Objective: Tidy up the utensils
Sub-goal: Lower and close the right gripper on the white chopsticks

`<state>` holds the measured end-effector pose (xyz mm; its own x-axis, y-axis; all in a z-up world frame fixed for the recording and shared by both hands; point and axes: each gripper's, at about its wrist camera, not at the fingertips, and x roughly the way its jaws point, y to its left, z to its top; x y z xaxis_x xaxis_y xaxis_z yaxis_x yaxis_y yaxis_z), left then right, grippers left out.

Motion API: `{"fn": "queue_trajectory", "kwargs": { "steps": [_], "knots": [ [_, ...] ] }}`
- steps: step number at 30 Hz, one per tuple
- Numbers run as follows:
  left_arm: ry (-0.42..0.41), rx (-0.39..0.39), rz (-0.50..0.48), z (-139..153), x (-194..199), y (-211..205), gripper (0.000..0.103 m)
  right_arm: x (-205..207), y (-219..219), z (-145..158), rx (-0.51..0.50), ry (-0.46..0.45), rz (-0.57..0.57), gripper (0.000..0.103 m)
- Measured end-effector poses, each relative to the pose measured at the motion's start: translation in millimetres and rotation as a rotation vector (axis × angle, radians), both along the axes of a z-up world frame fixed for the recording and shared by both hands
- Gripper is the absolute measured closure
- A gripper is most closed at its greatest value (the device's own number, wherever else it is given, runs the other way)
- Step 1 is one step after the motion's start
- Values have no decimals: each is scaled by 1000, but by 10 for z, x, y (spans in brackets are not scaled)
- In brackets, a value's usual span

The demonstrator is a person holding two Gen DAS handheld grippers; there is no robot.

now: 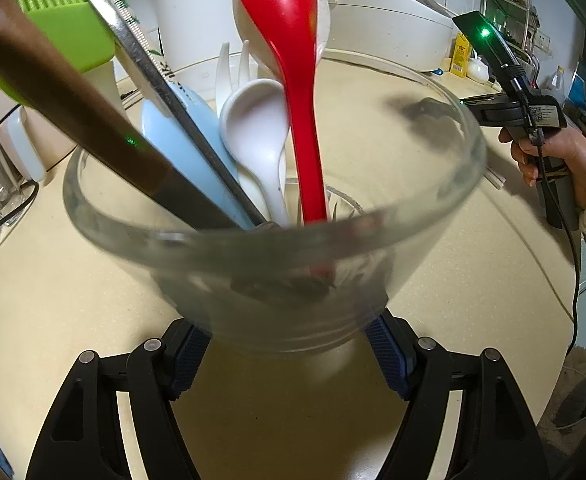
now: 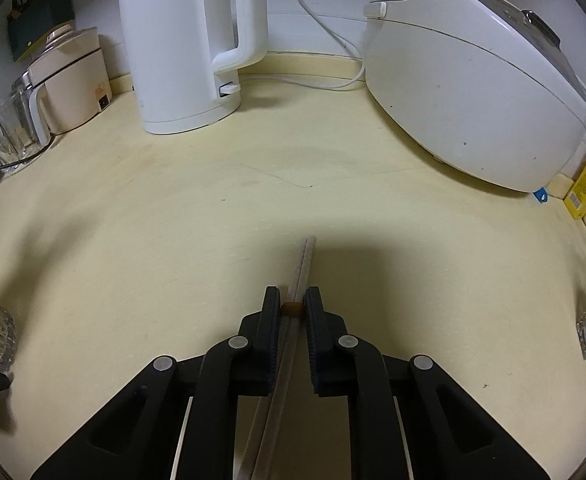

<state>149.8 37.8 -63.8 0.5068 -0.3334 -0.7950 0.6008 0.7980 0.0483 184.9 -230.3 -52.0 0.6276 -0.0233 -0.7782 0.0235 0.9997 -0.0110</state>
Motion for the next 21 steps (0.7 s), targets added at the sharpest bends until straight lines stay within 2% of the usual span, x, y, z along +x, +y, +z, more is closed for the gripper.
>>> {"fn": "queue_trajectory", "kwargs": {
  "steps": [21],
  "knots": [
    [2,-2,1,4,14,25,25,-56,285,-8,-30,-1,113,91]
  ]
}}
